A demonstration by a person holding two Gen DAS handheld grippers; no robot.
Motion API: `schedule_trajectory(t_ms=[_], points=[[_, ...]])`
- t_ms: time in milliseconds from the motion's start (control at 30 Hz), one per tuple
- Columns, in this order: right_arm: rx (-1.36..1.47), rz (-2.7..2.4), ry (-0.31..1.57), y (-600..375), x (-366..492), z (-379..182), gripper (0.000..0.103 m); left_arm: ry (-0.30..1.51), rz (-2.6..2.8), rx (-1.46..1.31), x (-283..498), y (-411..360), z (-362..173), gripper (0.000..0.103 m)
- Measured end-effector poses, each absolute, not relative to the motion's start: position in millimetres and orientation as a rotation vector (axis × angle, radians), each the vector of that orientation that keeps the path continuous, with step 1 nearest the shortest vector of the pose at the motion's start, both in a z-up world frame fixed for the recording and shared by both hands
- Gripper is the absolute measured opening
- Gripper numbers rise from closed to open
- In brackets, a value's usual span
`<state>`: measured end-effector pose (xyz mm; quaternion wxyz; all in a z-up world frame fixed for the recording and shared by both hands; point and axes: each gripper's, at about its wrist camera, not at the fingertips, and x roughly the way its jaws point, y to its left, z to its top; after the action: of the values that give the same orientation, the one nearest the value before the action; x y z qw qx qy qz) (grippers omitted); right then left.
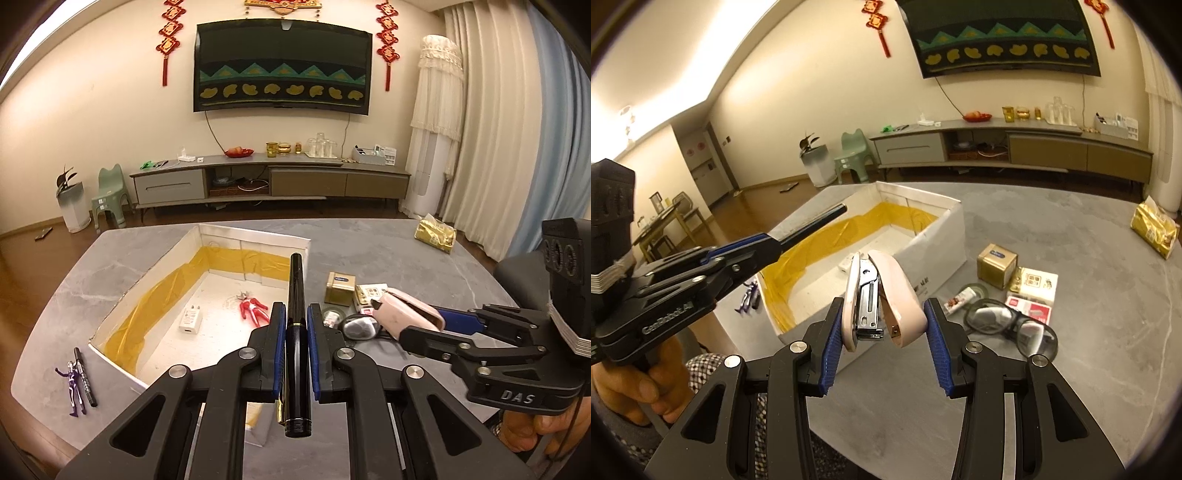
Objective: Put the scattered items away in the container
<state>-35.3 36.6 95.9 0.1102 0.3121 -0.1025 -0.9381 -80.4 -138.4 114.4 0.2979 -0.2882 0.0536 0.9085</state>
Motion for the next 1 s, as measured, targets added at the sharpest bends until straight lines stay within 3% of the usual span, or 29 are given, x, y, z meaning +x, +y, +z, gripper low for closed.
schedule_trajectory(t_ms=[1000], points=[[0.956,-2.709,-0.048,-25,-94,134,0.045,0.072,2.454,-0.798,-160,-207,115,0.012]])
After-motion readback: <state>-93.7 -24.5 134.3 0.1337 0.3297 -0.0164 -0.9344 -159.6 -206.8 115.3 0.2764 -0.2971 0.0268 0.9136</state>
